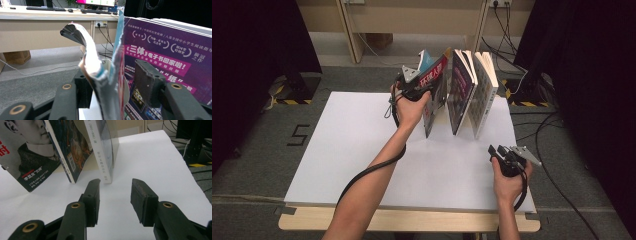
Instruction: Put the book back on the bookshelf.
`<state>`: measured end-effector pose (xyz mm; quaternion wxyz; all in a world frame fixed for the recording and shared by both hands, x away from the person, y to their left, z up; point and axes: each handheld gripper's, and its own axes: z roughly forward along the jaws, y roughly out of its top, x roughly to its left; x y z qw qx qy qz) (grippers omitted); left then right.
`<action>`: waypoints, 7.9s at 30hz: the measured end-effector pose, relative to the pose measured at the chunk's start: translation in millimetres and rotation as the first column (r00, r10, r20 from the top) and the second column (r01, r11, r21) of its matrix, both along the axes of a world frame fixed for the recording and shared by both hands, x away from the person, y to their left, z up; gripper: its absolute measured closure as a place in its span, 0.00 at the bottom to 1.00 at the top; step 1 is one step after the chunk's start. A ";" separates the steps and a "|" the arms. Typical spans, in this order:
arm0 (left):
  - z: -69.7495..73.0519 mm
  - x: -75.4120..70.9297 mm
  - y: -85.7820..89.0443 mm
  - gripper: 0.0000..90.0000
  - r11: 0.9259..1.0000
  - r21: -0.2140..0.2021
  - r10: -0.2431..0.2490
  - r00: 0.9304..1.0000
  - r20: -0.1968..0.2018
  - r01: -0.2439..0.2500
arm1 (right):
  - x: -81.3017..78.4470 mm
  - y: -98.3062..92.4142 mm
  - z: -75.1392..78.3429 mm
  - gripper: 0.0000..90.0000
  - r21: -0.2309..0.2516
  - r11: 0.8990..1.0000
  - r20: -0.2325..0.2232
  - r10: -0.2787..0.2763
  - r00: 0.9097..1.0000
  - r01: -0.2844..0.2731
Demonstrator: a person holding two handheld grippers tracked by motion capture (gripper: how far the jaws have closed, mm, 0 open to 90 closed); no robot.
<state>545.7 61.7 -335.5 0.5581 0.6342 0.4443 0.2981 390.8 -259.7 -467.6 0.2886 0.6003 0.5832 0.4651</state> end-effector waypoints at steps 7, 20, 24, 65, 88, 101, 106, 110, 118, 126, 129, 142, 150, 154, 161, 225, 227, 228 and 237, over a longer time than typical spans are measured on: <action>2.0 -3.1 3.4 0.51 1.000 0.002 -0.011 1.000 -0.021 0.011 | -0.1 0.6 -0.1 0.66 0.004 1.000 -0.001 -0.001 1.000 0.001; -0.1 -6.2 11.0 0.50 1.000 -0.008 -0.017 0.999 -0.046 0.017 | 0.3 1.6 -0.4 0.66 0.003 1.000 0.002 -0.002 1.000 0.001; -3.2 -6.3 14.3 0.50 1.000 -0.014 -0.019 0.998 -0.058 0.018 | 0.7 2.2 -0.9 0.66 -0.003 1.000 0.003 0.002 1.000 -0.002; -19.5 -25.6 41.0 0.45 0.998 -0.048 -0.057 0.992 -0.109 0.052 | 0.1 3.4 -0.4 0.66 -0.009 1.000 0.002 0.003 1.000 -0.003; -28.3 -43.6 73.0 0.45 0.997 -0.053 -0.061 0.989 -0.137 0.054 | 0.6 6.9 -1.5 0.66 -0.013 1.000 -0.004 0.009 1.000 -0.009; -34.3 -50.8 90.2 0.44 0.997 -0.060 -0.064 0.986 -0.153 0.056 | 0.7 7.5 -1.6 0.66 -0.013 1.000 -0.003 0.009 1.000 -0.009; -38.0 -53.4 98.1 0.44 0.997 -0.062 -0.061 0.985 -0.161 0.052 | 0.8 7.6 -1.9 0.66 -0.009 1.000 -0.006 0.007 1.000 -0.007; -40.9 -56.2 104.8 0.44 0.997 -0.068 -0.056 0.984 -0.167 0.045 | 0.9 8.0 -1.9 0.66 -0.010 1.000 -0.006 0.007 1.000 -0.008; -42.0 -61.9 120.0 0.44 0.996 -0.078 -0.046 0.985 -0.166 0.033 | 0.2 7.0 -0.6 0.66 -0.008 1.000 -0.004 0.003 1.000 -0.003; -44.5 -66.9 134.0 0.45 0.996 -0.092 -0.033 0.985 -0.167 0.018 | 0.0 6.9 -0.4 0.66 -0.013 1.000 -0.001 0.004 1.000 -0.004; -45.9 -68.2 137.0 0.45 0.995 -0.094 -0.030 0.985 -0.169 0.015 | -0.3 6.4 0.1 0.66 -0.011 1.000 0.000 0.002 1.000 -0.002; -45.4 -76.4 153.7 0.44 0.995 -0.100 0.001 0.989 -0.145 -0.016 | 0.0 7.2 -0.4 0.66 -0.015 1.000 -0.001 0.004 1.000 -0.004; -51.1 -84.0 164.8 0.44 0.995 -0.101 0.007 0.989 -0.147 -0.022 | -0.7 6.0 -0.4 0.66 -0.004 1.000 -0.004 -0.005 1.000 0.005; -54.7 -87.5 172.3 0.44 0.995 -0.099 0.015 0.988 -0.151 -0.030 | -0.5 5.8 -0.1 0.66 -0.012 1.000 0.001 0.001 1.000 -0.001; -59.3 -95.9 188.9 0.44 0.994 -0.104 0.030 0.988 -0.153 -0.046 | -0.5 7.4 -0.5 0.66 -0.010 1.000 -0.005 0.000 1.000 -0.001; -164.4 -179.7 293.9 0.41 0.971 0.009 0.236 0.959 -0.158 -0.237 | 0.1 11.6 -0.9 0.66 -0.032 0.999 -0.011 0.008 1.000 -0.008; -164.5 -180.7 292.6 0.41 0.971 0.019 0.239 0.960 -0.145 -0.238 | 0.1 11.5 -0.9 0.66 -0.032 0.999 -0.010 0.007 1.000 -0.008; -164.5 -181.2 291.6 0.41 0.971 0.024 0.240 0.961 -0.140 -0.240 | 0.0 11.3 -0.9 0.66 -0.033 0.999 -0.012 0.008 1.000 -0.009; -164.8 -183.3 290.4 0.40 0.967 0.032 0.254 0.960 -0.114 -0.252 | 1.5 13.7 -4.8 0.66 -0.042 0.999 -0.024 0.008 1.000 -0.009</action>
